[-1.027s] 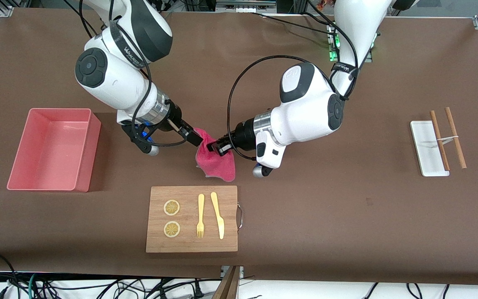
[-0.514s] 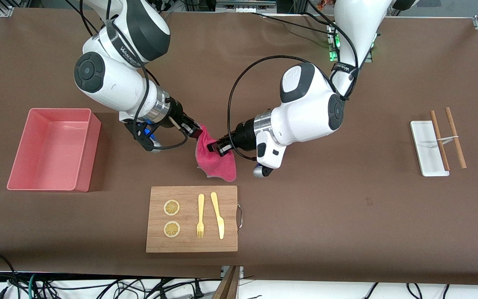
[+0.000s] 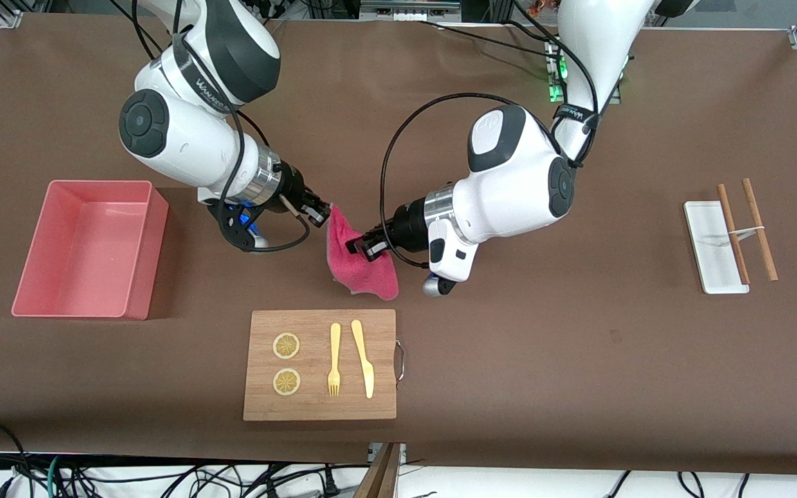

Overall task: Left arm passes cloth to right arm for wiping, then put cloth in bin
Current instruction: 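Grasp the cloth with the right gripper from the left gripper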

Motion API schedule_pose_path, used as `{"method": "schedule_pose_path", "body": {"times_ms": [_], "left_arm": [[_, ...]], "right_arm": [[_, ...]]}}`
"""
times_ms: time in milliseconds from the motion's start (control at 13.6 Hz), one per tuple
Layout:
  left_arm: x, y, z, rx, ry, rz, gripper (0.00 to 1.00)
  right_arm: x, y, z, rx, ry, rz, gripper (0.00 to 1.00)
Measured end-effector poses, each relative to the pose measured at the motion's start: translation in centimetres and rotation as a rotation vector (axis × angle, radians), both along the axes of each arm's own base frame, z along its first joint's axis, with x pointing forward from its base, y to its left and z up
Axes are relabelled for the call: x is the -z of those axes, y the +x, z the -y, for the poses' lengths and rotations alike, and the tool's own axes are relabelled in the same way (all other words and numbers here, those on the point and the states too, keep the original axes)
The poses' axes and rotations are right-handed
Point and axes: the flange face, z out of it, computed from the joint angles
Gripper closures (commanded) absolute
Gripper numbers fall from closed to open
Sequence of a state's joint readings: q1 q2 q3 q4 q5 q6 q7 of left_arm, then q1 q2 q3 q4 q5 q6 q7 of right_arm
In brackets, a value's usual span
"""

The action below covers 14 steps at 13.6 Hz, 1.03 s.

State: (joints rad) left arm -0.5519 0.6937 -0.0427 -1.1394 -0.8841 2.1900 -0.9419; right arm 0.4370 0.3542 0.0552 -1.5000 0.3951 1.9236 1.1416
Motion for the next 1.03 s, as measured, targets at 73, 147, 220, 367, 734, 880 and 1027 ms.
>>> {"method": "schedule_pose_path", "body": {"times_ms": [73, 147, 220, 367, 734, 880, 1027], "left_arm": [[0.0, 0.0, 0.0, -0.001, 0.000, 0.000, 1.00], [0.0, 0.0, -0.1, -0.001, 0.000, 0.000, 1.00], [0.0, 0.1, -0.1, -0.002, 0.000, 0.000, 1.00], [0.0, 0.1, -0.2, -0.003, 0.001, 0.000, 0.81], [0.1, 1.4, -2.0, -0.031, 0.003, 0.000, 0.35], [0.2, 2.5, -3.8, -0.050, 0.005, -0.008, 0.32], [0.2, 3.2, -5.2, -0.063, 0.006, -0.014, 0.23]], "right_arm": [[0.0, 0.1, 0.1, 0.002, 0.000, 0.001, 1.00], [-0.1, 0.2, 0.3, 0.005, -0.001, 0.002, 1.00], [-0.2, 0.3, 0.4, 0.008, 0.000, 0.004, 1.00], [-0.5, 0.4, 0.5, 0.009, 0.002, 0.008, 1.00], [-0.5, 0.4, 0.5, 0.010, 0.002, 0.009, 1.00], [-0.5, 0.4, 0.5, 0.010, 0.005, 0.006, 1.00], [-0.5, 0.4, 0.5, 0.011, 0.007, 0.004, 1.00]]}}
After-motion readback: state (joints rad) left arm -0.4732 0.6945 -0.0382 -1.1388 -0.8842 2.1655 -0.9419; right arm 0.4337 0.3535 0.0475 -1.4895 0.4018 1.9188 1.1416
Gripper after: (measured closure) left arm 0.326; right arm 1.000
